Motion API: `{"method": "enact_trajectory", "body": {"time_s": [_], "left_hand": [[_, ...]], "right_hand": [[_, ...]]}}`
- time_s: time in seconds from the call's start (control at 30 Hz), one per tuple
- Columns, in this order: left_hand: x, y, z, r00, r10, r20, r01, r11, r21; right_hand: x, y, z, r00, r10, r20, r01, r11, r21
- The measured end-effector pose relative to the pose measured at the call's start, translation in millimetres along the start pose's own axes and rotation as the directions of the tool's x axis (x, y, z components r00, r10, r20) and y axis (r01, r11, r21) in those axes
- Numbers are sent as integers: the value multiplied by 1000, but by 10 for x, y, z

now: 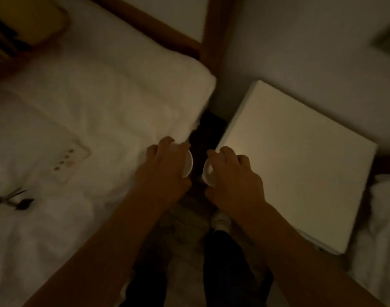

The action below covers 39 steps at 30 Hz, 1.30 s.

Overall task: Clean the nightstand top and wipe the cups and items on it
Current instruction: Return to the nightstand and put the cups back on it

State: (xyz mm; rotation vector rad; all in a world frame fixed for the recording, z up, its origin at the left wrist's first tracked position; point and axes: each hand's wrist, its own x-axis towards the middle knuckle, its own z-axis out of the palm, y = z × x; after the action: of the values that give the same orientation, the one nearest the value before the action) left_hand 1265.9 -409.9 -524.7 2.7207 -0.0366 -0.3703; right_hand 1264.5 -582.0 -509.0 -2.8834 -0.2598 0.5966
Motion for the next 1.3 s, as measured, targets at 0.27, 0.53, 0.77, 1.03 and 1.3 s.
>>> {"method": "enact_trajectory", "body": {"time_s": [0.27, 0.53, 0.77, 1.03, 1.3], "left_hand": [[1112, 1277, 422, 966, 248, 66, -250, 968, 20], [1925, 1885, 703, 926, 366, 97, -377, 914, 152], [2298, 2092, 843, 908, 391, 153, -413, 896, 162], [2554, 2153, 927, 917, 375, 136, -398, 889, 227], [2714, 2197, 906, 897, 401, 188, -437, 870, 229]], "right_hand": [[286, 1451, -295, 967, 227, -114, -224, 974, 38], [690, 2210, -335, 917, 360, -170, -343, 931, 122], [1028, 2515, -279, 889, 417, -187, -389, 905, 170], [1278, 2681, -288, 883, 404, -241, -371, 913, 169], [1476, 2728, -380, 912, 356, -203, -325, 930, 171]]}}
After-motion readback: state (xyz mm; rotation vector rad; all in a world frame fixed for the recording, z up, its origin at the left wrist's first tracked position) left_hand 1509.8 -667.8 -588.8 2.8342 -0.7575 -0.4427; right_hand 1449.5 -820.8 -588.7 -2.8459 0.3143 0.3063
